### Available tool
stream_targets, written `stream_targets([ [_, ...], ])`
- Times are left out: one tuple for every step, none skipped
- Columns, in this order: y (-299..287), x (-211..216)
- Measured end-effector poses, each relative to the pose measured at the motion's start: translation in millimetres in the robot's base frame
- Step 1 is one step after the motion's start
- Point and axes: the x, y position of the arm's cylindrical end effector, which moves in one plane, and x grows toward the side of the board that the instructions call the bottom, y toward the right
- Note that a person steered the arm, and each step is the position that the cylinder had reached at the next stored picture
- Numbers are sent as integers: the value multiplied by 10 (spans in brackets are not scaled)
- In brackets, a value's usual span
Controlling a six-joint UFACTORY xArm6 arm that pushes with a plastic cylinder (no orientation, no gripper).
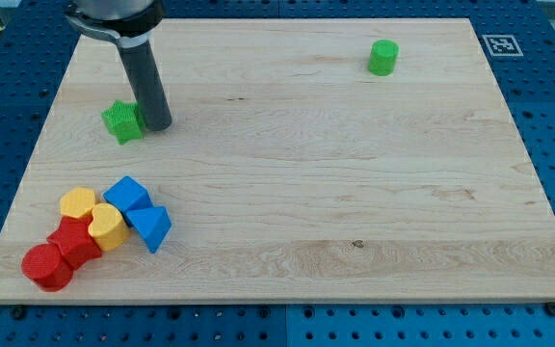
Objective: Move your arm to the right side of the board
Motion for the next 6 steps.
stream_targets([
  [0,0],
  [339,-50],
  [1257,-291],
  [2287,-316],
  [3252,-292],
  [3689,-287],
])
